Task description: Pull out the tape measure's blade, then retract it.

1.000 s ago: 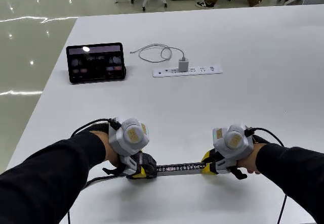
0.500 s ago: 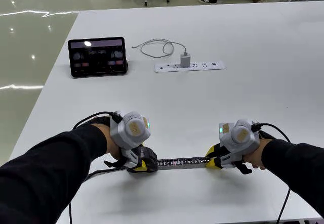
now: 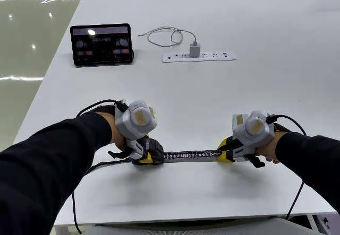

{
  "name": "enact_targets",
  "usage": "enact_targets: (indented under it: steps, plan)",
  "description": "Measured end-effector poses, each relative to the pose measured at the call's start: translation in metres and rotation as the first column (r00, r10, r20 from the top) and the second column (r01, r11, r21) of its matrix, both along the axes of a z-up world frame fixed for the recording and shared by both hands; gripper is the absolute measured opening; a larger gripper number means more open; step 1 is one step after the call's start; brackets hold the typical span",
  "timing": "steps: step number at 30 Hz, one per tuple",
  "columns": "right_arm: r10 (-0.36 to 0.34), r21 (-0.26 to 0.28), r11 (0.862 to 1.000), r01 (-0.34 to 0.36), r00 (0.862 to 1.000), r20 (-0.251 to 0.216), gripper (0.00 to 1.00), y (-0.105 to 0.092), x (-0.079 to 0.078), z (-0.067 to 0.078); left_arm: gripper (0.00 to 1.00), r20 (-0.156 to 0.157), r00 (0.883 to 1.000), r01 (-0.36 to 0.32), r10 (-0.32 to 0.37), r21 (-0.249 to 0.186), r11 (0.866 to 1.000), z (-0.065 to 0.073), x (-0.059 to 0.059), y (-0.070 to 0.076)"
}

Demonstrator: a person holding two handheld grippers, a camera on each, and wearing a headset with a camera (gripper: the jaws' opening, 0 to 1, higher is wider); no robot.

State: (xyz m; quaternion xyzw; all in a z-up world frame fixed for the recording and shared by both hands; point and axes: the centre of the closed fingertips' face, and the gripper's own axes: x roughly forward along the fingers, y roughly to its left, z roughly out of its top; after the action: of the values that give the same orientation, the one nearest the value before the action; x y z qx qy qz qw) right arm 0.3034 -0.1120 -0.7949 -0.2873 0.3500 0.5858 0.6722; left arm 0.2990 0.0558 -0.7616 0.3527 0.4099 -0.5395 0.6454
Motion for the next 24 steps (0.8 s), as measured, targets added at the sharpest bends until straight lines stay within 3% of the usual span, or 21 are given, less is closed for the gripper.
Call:
enact_targets:
  steps: [24]
  plan:
    - [-0.009, -0.008, 1.0, 0.009, 1.0, 0.002, 0.09, -0.015, 0.0, 0.0, 0.32, 0.003, 1.0, -0.009, 0.009, 0.004, 1.0, 0.0, 0.0, 0.0]
